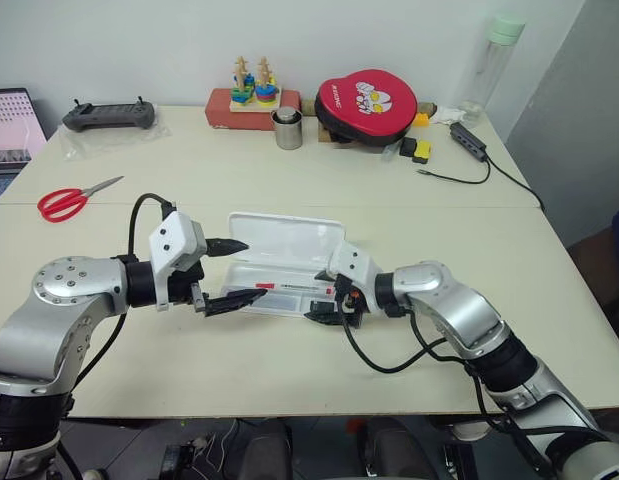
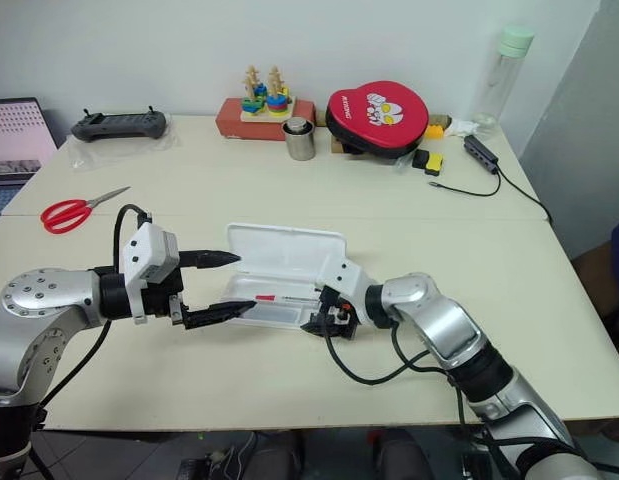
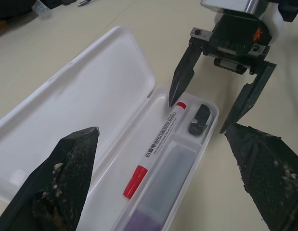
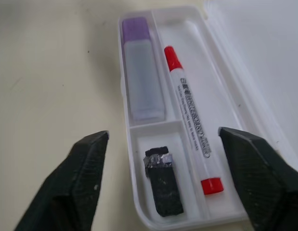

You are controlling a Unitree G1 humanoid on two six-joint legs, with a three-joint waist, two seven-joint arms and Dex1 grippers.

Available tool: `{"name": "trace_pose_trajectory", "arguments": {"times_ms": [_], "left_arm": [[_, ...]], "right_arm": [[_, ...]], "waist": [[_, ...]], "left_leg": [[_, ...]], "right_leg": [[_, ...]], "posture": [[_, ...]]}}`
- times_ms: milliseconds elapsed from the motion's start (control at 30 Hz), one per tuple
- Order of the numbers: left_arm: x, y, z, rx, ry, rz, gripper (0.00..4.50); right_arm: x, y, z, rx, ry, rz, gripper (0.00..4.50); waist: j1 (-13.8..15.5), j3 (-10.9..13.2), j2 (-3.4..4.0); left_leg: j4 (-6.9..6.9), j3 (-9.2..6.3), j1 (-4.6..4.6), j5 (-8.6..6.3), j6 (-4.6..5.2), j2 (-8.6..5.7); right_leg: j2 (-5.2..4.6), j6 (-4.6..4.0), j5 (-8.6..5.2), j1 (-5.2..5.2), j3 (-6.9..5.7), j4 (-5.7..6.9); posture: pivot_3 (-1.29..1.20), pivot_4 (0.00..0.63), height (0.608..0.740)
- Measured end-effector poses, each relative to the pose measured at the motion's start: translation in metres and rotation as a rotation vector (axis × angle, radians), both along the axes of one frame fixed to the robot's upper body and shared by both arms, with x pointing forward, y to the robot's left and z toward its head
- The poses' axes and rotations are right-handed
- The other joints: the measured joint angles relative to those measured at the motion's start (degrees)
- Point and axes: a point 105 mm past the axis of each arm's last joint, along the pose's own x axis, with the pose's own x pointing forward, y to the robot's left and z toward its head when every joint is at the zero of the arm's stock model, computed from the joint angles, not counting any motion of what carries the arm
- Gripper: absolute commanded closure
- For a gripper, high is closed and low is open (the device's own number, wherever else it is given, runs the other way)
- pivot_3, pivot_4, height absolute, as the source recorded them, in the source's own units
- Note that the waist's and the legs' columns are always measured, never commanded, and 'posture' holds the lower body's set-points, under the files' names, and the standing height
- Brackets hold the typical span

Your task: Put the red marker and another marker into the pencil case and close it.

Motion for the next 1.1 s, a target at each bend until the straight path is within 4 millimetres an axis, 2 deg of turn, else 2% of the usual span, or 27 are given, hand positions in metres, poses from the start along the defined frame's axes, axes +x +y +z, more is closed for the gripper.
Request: {"name": "trace_pose_trajectory", "arguments": {"times_ms": [67,100,167,233,333,433,533,600,700,800,867,933,1033,1100], "left_arm": [[0.004,0.003,0.002,-0.043,-0.007,0.047,0.0],[0.007,0.004,0.005,-0.08,-0.016,0.08,0.0],[0.012,0.005,0.012,-0.13,-0.032,0.117,0.0],[0.019,0.01,0.02,-0.214,-0.049,0.192,0.0],[0.023,0.021,0.03,-0.319,-0.065,0.288,0.0],[0.024,0.028,0.033,-0.343,-0.076,0.339,0.0],[0.024,0.031,0.037,-0.362,-0.094,0.363,0.0],[0.018,0.029,0.038,-0.369,-0.096,0.344,0.0],[0.008,0.022,0.037,-0.351,-0.091,0.3,0.0],[0.003,0.025,0.037,-0.346,-0.081,0.288,0.0],[-0.001,0.024,0.036,-0.323,-0.062,0.274,0.0],[-0.008,0.022,0.031,-0.299,-0.029,0.249,0.0],[-0.011,0.023,0.027,-0.277,-0.004,0.234,0.0],[-0.012,0.022,0.027,-0.268,0.0,0.221,0.0]], "right_arm": [[-0.001,0.004,0.023,0.123,0.059,0.026,0.42],[0.005,0.008,0.043,0.182,0.04,0.027,0.64],[0.02,0.007,0.083,0.259,-0.039,-0.004,1.12],[0.047,0.002,0.105,0.276,-0.092,-0.105,1.65],[0.091,-0.009,0.111,0.247,-0.103,-0.297,2.34],[0.111,-0.013,0.102,0.207,-0.089,-0.386,3.18],[0.123,-0.01,0.087,0.143,-0.089,-0.411,3.94],[0.117,-0.004,0.077,0.098,-0.077,-0.352,4.43],[0.098,0.006,0.064,0.052,-0.059,-0.225,4.43],[0.078,0.013,0.063,0.011,-0.092,-0.113,4.43],[0.063,0.015,0.05,-0.017,-0.065,-0.053,4.43],[0.048,0.017,0.036,-0.039,-0.023,-0.001,4.43],[0.03,0.018,0.027,-0.066,-0.003,0.049,4.43],[0.025,0.02,0.022,-0.077,0.001,0.059,4.43]], "waist": [[0.0,0.0,0.01],[-0.2,0.0,0.02],[-0.3,0.0,-0.01],[-0.3,0.0,-0.02],[-0.3,0.0,-0.07],[-0.2,0.0,-0.07],[-0.1,0.0,-0.08],[-0.1,0.0,-0.07],[-0.1,0.0,-0.07],[-0.1,0.0,-0.04],[-0.1,0.0,-0.06],[-0.1,0.0,-0.05],[-0.1,0.0,-0.04],[-0.1,0.0,-0.06]], "left_leg": [[0.0,0.0,-0.01,0.0,0.0,0.0],[0.02,-0.01,0.0,0.0,0.01,0.02],[0.04,-0.04,0.06,0.01,0.01,0.03],[0.04,-0.03,0.11,0.01,0.01,0.02],[0.05,0.01,0.05,0.0,0.0,0.02],[-0.02,0.02,0.0,-0.01,-0.01,-0.01],[-0.15,0.04,-0.02,-0.01,-0.01,-0.02],[-0.19,0.07,-0.05,-0.03,-0.04,-0.02],[-0.22,0.05,-0.04,-0.05,-0.07,-0.02],[-0.22,0.03,0.03,-0.05,-0.07,-0.02],[-0.21,0.0,0.03,-0.05,-0.07,-0.01],[-0.19,0.01,0.04,-0.05,-0.07,-0.01],[-0.14,0.0,0.06,-0.03,-0.07,0.0],[-0.14,0.0,0.1,-0.03,-0.07,0.01]], "right_leg": [[0.0,0.01,0.01,0.0,0.01,0.03],[0.01,0.04,0.03,-0.02,0.01,0.06],[0.03,0.06,0.04,0.03,-0.03,0.07],[0.03,0.07,0.05,0.07,-0.02,0.06],[0.03,-0.2,0.2,0.03,0.01,0.03],[0.0,-0.26,0.2,-0.01,0.01,0.02],[-0.02,-0.28,0.2,-0.04,0.0,-0.02],[-0.04,-0.31,0.19,-0.06,0.01,-0.04],[-0.06,-0.36,0.15,-0.06,-0.03,-0.03],[-0.06,-0.37,0.13,-0.03,-0.06,-0.01],[-0.05,-0.36,0.13,-0.03,-0.08,-0.01],[-0.05,-0.35,0.13,-0.03,-0.05,-0.01],[-0.04,-0.29,0.1,-0.03,-0.06,0.01],[-0.02,-0.23,0.07,-0.01,-0.06,0.02]], "posture": [[0.0,0.15,0.74],[0.0,0.15,0.74],[0.0,0.15,0.74],[0.0,0.15,0.74],[0.0,0.15,0.74],[0.0,0.15,0.74],[0.0,0.15,0.74],[0.0,0.15,0.74],[0.0,0.15,0.74],[0.0,0.15,0.74],[0.0,0.15,0.74],[0.0,0.15,0.74],[0.0,0.15,0.74],[0.0,0.15,0.74]]}}
